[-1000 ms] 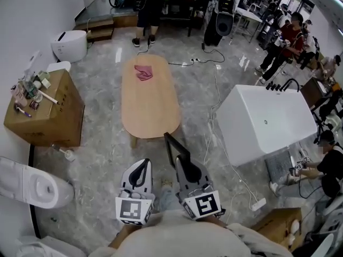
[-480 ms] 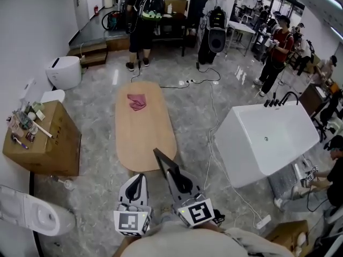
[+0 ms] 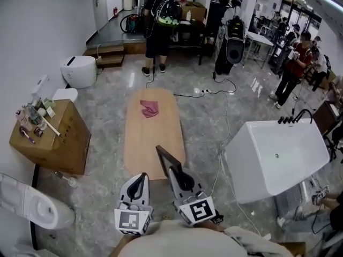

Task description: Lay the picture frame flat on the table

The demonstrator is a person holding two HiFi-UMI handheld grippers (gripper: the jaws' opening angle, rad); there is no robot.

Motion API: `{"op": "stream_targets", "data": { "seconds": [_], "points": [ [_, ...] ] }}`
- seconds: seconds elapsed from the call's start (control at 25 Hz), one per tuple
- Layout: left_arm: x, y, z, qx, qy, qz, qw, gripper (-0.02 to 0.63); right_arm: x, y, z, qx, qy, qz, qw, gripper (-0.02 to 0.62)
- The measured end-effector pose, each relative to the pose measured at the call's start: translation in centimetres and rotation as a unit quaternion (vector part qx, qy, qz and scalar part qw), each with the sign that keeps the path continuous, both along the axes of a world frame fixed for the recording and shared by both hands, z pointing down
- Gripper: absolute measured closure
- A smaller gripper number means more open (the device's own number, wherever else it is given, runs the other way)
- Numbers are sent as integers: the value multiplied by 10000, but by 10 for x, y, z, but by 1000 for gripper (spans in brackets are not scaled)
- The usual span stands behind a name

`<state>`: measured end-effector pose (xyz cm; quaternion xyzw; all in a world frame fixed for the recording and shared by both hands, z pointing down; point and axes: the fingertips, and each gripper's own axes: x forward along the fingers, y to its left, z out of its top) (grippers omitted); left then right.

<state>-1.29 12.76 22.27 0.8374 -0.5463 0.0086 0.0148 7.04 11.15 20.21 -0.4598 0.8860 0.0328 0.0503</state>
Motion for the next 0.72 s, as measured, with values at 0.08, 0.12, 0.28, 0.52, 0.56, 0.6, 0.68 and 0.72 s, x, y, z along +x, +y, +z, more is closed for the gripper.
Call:
{"op": "stream_targets", "data": {
  "seconds": [0.08,0.12,0.28,0.52,0.56,0.6,0.68,0.72],
  "points": [
    [0,5,3,-77,-26,-30,10000,598,-4,2,5,-65,-30,-126,9999,569],
    [-1,7,4,-121,-40,-63,9999,598,-5,3,7,-104,-35,-182,9998,569],
    [-8,11,13,-203,-70,-230,9995,598,-5,4,15,-232,-40,-287,9993,569],
    [-15,2,24,-412,49,-186,9990,598,-9,-3,22,-336,2,-190,9993,569],
    [-14,-2,25,-418,57,-144,9990,598,-8,-5,23,-361,16,-147,9992,569],
    [-13,-6,26,-423,61,-103,9990,598,-7,-8,25,-381,30,-108,9992,569],
    [-12,-16,27,-455,79,-33,9989,598,-7,-15,26,-399,67,-51,9992,569],
    [-13,-22,28,-476,97,3,9988,598,-8,-19,25,-393,86,-31,9992,569]
  ]
}}
